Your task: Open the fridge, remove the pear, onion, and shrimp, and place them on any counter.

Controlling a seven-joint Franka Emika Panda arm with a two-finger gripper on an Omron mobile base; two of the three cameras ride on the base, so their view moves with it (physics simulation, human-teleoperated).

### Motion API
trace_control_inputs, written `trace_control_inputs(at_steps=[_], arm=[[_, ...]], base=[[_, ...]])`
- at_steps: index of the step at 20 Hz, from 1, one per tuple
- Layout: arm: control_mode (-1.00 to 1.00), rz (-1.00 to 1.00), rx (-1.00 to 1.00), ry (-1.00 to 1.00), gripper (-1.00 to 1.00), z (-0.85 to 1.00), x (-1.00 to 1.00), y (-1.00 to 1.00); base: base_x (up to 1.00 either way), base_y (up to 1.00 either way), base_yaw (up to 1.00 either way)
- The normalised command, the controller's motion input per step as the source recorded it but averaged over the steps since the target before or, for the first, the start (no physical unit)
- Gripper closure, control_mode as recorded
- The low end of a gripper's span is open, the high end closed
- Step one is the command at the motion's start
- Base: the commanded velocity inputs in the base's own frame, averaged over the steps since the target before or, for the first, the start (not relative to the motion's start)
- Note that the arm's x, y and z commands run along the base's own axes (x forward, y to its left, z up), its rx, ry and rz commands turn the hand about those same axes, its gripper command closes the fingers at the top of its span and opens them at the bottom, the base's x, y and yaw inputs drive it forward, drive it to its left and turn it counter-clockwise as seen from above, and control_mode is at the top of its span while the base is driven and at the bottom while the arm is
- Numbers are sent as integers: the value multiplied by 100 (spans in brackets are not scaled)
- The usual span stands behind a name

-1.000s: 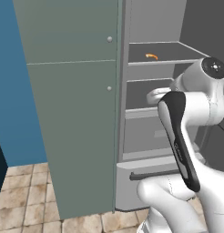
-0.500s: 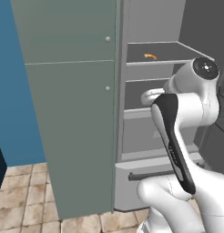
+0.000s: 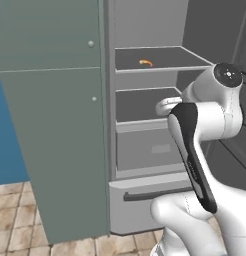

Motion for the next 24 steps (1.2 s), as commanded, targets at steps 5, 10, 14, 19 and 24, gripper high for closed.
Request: trace_control_inputs(at_steps=[5, 10, 14, 19, 24], arm=[[100, 0, 0, 0, -100, 0, 0, 0], [100, 0, 0, 0, -100, 0, 0, 0], [100, 0, 0, 0, -100, 0, 0, 0], [100, 0, 0, 0, -100, 0, 0, 0], [100, 0, 0, 0, -100, 0, 0, 0]], base=[[40, -11, 0], [74, -22, 0], [72, -58, 0], [60, -39, 1], [53, 0, 0]])
